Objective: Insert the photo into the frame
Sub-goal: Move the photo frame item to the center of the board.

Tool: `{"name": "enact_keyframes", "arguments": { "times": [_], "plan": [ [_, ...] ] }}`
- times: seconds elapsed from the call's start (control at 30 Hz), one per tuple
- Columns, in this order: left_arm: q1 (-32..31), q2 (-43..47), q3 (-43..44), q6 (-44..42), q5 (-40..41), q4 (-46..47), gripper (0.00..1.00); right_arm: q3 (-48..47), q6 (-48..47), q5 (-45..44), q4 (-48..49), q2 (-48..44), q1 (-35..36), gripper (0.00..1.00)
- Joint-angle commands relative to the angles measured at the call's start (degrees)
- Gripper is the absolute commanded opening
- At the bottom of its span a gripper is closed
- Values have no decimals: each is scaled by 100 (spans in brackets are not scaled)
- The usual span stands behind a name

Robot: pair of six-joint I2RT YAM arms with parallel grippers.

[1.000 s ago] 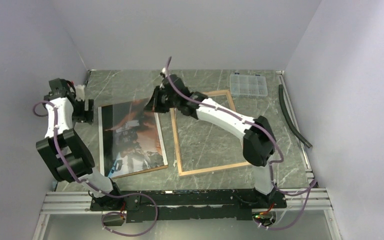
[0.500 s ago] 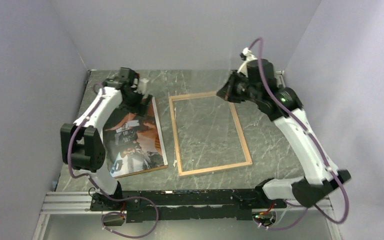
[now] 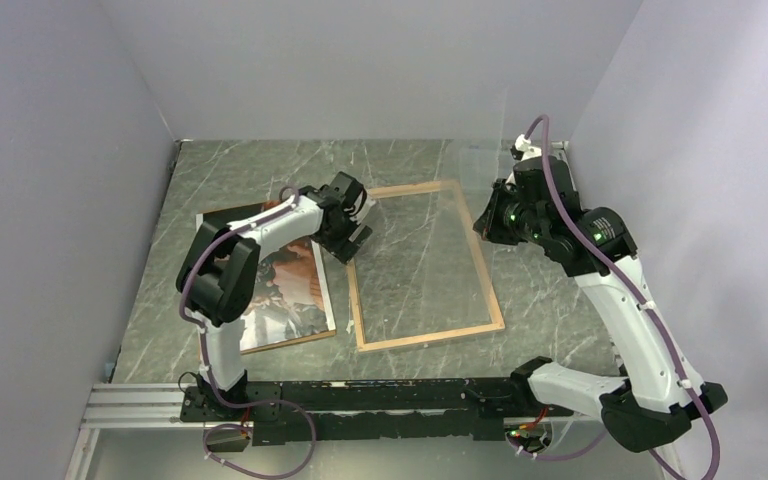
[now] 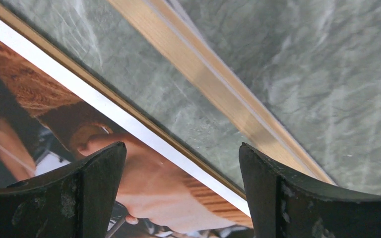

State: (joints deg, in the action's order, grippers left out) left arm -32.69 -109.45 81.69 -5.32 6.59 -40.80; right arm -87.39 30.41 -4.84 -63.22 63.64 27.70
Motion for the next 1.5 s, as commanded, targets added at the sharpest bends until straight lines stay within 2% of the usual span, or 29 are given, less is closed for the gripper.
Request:
{"name": "enact_keyframes", "arguments": {
  "times": [0.0,0.2,0.47,0.77,0.93,1.1,1.27,1.37,1.47],
  "plan": [
    [43,226,-431,-84,317,526,89,127,-57,-228,205,-125,-45,0],
    [43,369,-932,-354,362,875,88,385,-63,-218,434,-75,-71,0],
    [43,160,-1351,-652,1157,1025,87,505,-51,-223,501,-44,-111,0],
    [249,803,-2299,-1294,1567,1058,89,722,20,-83,684,-46,-130,0],
    [438,1060,-2141,-1307,1575,832,89,883,76,26,809,-93,-142,0],
    [256,976,-952,-508,677,-48,91,951,67,14,854,-94,-149,0],
    [202,403,250,359,-818,-751,93,760,-7,-77,739,-53,-176,0],
    [144,120,564,758,-1354,-799,93,722,-11,-78,715,-68,-200,0],
    [96,-141,695,966,-1483,-753,93,737,-10,-87,707,-86,-218,0]
  ]
}}
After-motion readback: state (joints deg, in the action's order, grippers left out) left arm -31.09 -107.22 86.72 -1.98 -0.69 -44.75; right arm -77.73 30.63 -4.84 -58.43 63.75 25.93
